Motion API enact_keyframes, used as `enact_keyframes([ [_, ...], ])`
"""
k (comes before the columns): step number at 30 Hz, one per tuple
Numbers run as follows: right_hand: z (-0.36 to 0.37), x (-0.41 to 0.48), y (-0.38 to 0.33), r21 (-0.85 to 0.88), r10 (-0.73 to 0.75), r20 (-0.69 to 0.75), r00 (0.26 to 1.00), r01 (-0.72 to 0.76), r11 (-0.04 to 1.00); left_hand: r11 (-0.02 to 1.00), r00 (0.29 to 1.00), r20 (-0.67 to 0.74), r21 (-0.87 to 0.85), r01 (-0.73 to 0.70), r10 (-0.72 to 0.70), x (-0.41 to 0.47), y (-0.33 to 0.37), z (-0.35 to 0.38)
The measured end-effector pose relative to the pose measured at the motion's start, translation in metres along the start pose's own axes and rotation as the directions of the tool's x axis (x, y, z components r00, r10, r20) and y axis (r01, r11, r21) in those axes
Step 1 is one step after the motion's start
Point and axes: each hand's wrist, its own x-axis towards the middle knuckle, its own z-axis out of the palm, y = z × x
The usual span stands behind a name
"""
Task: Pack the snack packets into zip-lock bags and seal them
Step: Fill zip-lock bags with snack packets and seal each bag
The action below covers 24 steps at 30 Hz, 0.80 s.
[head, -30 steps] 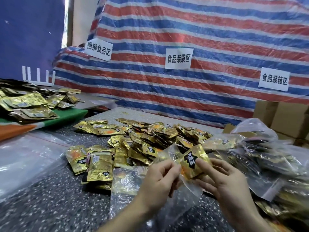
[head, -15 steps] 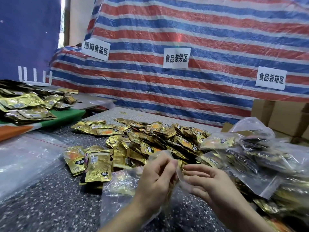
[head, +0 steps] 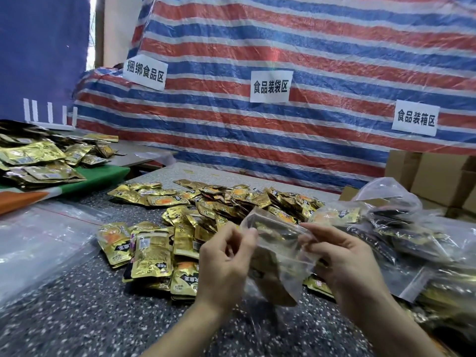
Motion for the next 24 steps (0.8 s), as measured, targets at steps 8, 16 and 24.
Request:
enact_keyframes([
  [8,0.007,0.008,-0.004,0.083,0.036,0.05,0.998,-0.04,0.996,0.952,0.937,0.172,0.027,0.304,-0.304,0.01,-0.01,-0.01],
  [16,0.001,0.028,-0.011,0.195,0.077,0.092,0.993,-0.094,0.976,0.983,0.967,0.199,-0.051,0.175,-0.162,0.016,-0.012,-0.013],
  [24,0.005,0.037,-0.011,0.095,0.166,0.158,0.974,-0.182,0.979,0.926,0.88,0.457,0.373,-0.056,-0.131,0.013,-0.031,-0.022],
])
